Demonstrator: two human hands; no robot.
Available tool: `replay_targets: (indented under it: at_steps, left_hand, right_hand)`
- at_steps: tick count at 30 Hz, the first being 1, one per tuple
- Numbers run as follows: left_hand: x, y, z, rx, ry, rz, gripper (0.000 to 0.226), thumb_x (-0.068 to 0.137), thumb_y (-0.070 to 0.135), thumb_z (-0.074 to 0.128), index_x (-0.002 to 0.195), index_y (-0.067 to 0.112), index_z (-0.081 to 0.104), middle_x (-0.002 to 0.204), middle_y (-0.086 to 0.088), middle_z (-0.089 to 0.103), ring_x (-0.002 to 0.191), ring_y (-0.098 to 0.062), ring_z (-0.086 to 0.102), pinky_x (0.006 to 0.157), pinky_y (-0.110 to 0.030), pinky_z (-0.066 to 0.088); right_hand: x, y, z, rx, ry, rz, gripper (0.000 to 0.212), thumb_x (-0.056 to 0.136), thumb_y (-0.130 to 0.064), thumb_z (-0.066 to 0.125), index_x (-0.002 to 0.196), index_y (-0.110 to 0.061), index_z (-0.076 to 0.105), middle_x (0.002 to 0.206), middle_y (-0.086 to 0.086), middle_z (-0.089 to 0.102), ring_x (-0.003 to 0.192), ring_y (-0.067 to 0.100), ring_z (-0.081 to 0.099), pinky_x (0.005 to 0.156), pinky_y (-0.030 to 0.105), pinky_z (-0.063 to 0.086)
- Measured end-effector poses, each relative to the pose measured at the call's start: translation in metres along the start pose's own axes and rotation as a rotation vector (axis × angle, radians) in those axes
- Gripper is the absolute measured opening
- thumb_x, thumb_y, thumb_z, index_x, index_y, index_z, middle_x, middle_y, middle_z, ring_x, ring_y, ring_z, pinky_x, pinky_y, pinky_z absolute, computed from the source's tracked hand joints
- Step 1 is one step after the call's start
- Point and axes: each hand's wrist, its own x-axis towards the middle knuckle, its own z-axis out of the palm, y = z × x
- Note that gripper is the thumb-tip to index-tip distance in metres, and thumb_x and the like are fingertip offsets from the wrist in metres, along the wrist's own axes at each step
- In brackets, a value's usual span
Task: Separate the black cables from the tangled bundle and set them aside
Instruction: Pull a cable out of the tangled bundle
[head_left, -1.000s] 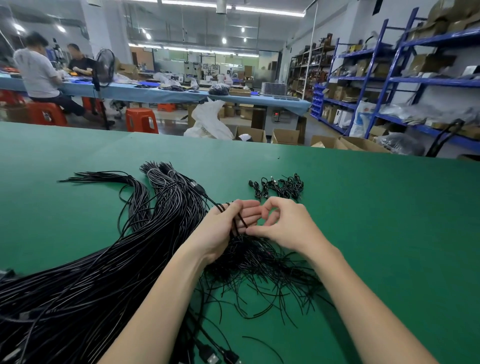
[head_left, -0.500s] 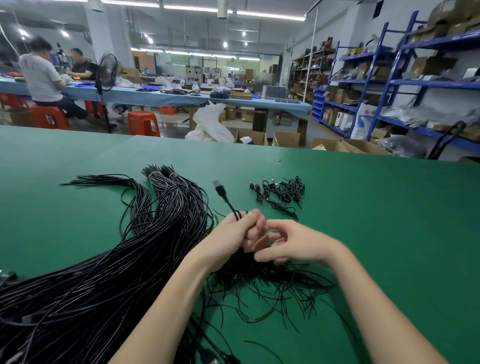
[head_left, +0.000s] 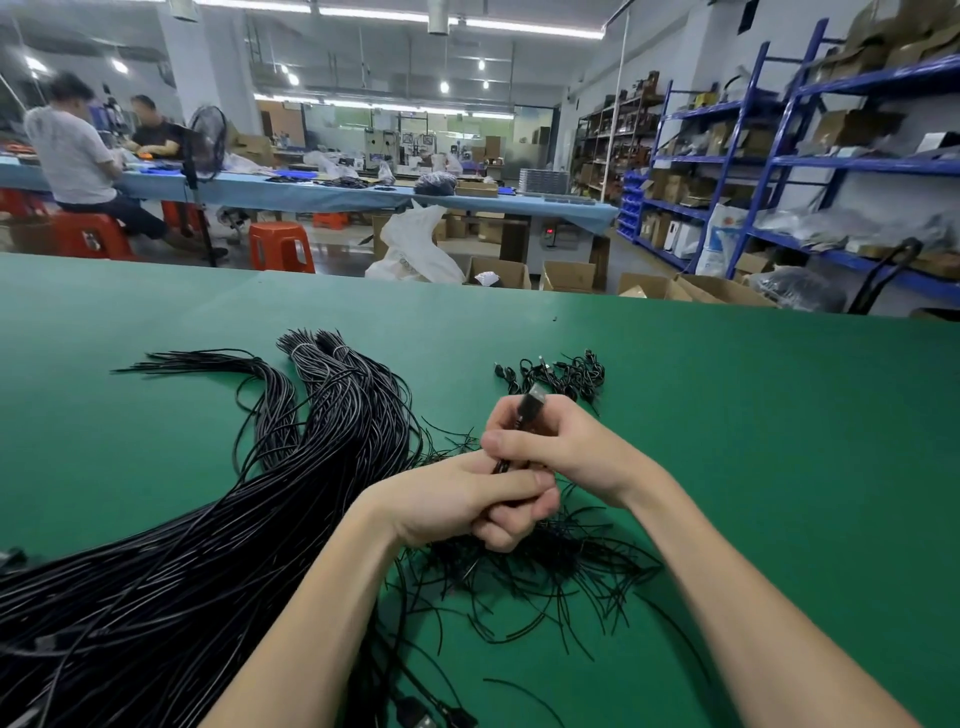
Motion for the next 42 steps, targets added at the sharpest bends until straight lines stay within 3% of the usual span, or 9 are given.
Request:
replay_targets:
  at_steps: [6, 13, 19, 23, 27, 31, 36, 39, 42]
  left_hand:
    - [-0.005, 0.0, -0.002, 0.03, -0.093, -0.054, 0.027, 0.104, 0.023, 0.039, 0.082, 0.011, 0.048, 0.056, 0.01, 0.029, 0.049, -0.007, 0.028, 0.05, -0.015, 0.029]
    - [-0.005, 0.004, 0.002, 0.232, -0.249, -0.076, 0.035, 0.11, 0.017, 0.033, 0.08, 0.015, 0.052, 0.059, 0.004, 0.032, 0.054, -0.011, 0.039, 0.058, -0.018, 0.037]
    - [-0.005, 0.005, 0.003, 0.35, -0.246, -0.082, 0.034, 0.11, 0.012, 0.031, 0.081, 0.011, 0.048, 0.056, 0.008, 0.033, 0.053, -0.013, 0.043, 0.061, -0.021, 0.041]
    - [-0.001, 0.008, 0.007, 0.363, -0.21, -0.004, 0.039, 0.111, 0.01, 0.028, 0.077, 0.016, 0.046, 0.06, -0.003, 0.028, 0.057, -0.018, 0.044, 0.075, -0.028, 0.047]
    - [0.0, 0.007, 0.006, 0.392, -0.134, 0.045, 0.032, 0.111, 0.011, 0.028, 0.083, 0.013, 0.044, 0.059, -0.001, 0.026, 0.061, -0.018, 0.05, 0.079, -0.022, 0.047]
    - [0.004, 0.003, 0.004, 0.411, -0.05, 0.06, 0.031, 0.111, 0.013, 0.029, 0.084, 0.016, 0.044, 0.058, 0.01, 0.034, 0.067, -0.023, 0.05, 0.103, -0.054, 0.044]
    - [0.009, -0.002, 0.001, 0.453, 0.126, 0.041, 0.029, 0.111, 0.021, 0.033, 0.087, 0.012, 0.045, 0.061, 0.004, 0.032, 0.071, -0.021, 0.056, 0.084, -0.028, 0.046]
    - [0.015, -0.007, 0.0, 0.419, 0.258, 0.071, 0.032, 0.111, 0.029, 0.033, 0.086, 0.013, 0.045, 0.059, 0.006, 0.035, 0.072, -0.018, 0.059, 0.082, -0.026, 0.045]
    - [0.022, -0.012, 0.0, 0.406, 0.385, 0.095, 0.036, 0.11, 0.034, 0.033, 0.082, 0.016, 0.047, 0.057, 0.01, 0.043, 0.077, -0.018, 0.065, 0.081, -0.032, 0.044]
  right_hand:
    - [-0.006, -0.008, -0.014, -0.125, -0.185, 0.085, 0.01, 0.089, -0.024, 0.07, 0.08, -0.025, 0.066, 0.077, -0.003, 0.058, 0.075, 0.013, 0.049, 0.067, 0.026, 0.039]
    - [-0.009, -0.02, -0.024, -0.205, -0.432, 0.234, 0.014, 0.092, -0.028, 0.068, 0.083, -0.021, 0.059, 0.073, -0.006, 0.05, 0.066, 0.008, 0.044, 0.062, 0.021, 0.038]
    - [-0.016, -0.015, -0.023, -0.24, -0.471, 0.28, 0.015, 0.095, -0.037, 0.063, 0.093, -0.023, 0.057, 0.079, 0.008, 0.047, 0.066, 0.018, 0.04, 0.062, 0.032, 0.032]
    - [-0.018, -0.014, -0.026, -0.192, -0.448, 0.257, 0.011, 0.097, -0.034, 0.059, 0.092, -0.024, 0.059, 0.071, 0.003, 0.05, 0.062, 0.018, 0.041, 0.057, 0.023, 0.034]
    - [-0.014, -0.008, -0.028, -0.165, -0.366, 0.282, 0.021, 0.093, -0.037, 0.061, 0.099, -0.017, 0.062, 0.07, 0.0, 0.05, 0.059, 0.012, 0.041, 0.054, 0.021, 0.034]
    - [-0.007, 0.002, -0.029, -0.213, -0.233, 0.273, 0.038, 0.089, -0.047, 0.071, 0.099, -0.011, 0.063, 0.064, -0.01, 0.049, 0.059, 0.011, 0.037, 0.055, 0.024, 0.029]
    - [0.001, 0.019, -0.019, -0.217, -0.043, 0.169, 0.034, 0.089, -0.054, 0.07, 0.075, -0.023, 0.066, 0.067, -0.011, 0.061, 0.062, 0.005, 0.054, 0.064, 0.02, 0.043]
    - [0.006, 0.027, -0.019, -0.043, 0.08, 0.148, 0.031, 0.102, -0.029, 0.061, 0.071, -0.025, 0.061, 0.061, -0.01, 0.06, 0.051, 0.002, 0.054, 0.052, 0.011, 0.043]
    - [0.013, 0.029, -0.019, -0.052, 0.141, 0.164, 0.029, 0.103, -0.03, 0.061, 0.076, -0.019, 0.056, 0.059, 0.001, 0.057, 0.046, 0.006, 0.053, 0.045, 0.014, 0.041]
